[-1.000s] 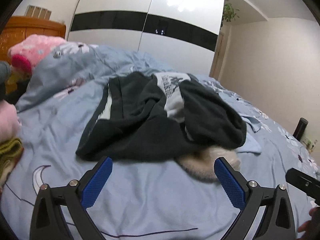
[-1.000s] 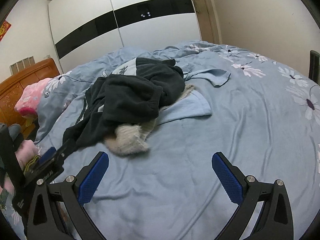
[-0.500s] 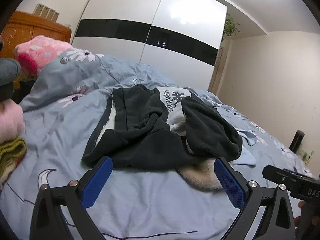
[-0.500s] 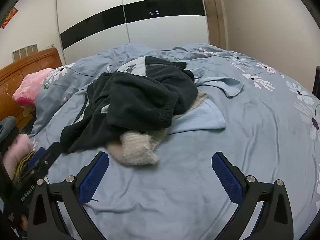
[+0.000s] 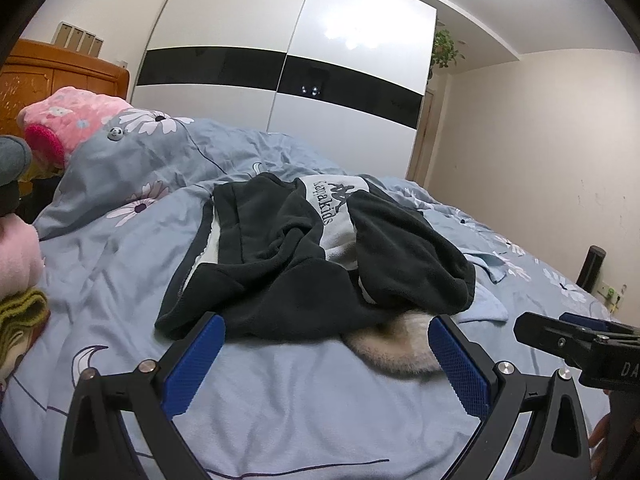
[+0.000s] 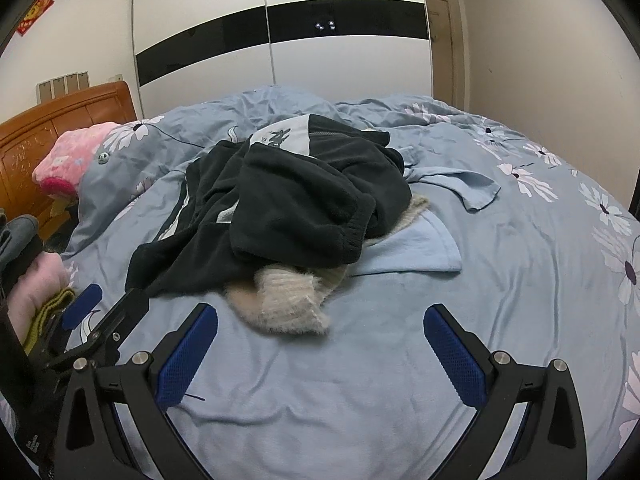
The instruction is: Fold clothes
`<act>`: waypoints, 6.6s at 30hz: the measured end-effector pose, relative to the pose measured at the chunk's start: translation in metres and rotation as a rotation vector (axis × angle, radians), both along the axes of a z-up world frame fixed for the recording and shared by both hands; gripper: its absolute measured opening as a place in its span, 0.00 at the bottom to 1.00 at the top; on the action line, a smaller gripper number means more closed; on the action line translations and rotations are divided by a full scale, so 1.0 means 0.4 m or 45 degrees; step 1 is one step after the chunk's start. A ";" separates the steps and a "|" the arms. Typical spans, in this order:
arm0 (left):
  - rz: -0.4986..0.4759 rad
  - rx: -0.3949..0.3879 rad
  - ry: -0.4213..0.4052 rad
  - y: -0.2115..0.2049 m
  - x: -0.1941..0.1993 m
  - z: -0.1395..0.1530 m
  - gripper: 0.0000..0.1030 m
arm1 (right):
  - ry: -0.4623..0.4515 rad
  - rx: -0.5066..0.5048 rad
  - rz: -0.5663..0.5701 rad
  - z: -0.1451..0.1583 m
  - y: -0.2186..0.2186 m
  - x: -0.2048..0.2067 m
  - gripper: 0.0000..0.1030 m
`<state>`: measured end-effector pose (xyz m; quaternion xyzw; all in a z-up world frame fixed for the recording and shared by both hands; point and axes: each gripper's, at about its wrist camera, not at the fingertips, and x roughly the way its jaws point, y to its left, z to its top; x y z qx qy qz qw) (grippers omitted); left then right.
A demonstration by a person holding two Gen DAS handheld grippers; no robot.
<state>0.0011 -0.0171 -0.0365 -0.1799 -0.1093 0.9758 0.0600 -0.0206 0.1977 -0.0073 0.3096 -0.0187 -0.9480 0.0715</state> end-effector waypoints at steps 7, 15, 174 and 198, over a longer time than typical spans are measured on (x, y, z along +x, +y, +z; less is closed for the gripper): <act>-0.021 0.012 0.021 0.001 0.008 0.001 1.00 | -0.022 0.002 -0.004 -0.008 0.005 -0.009 1.00; 0.036 -0.003 0.011 -0.012 0.012 0.005 1.00 | -0.046 0.012 0.012 -0.011 0.005 -0.023 1.00; -0.135 0.290 -0.305 -0.193 0.504 0.164 0.13 | -0.368 -0.651 0.132 -0.041 0.698 0.395 0.02; -0.166 0.213 -0.393 -0.259 0.633 0.092 0.55 | -0.372 -0.442 0.187 -0.042 0.661 0.499 0.24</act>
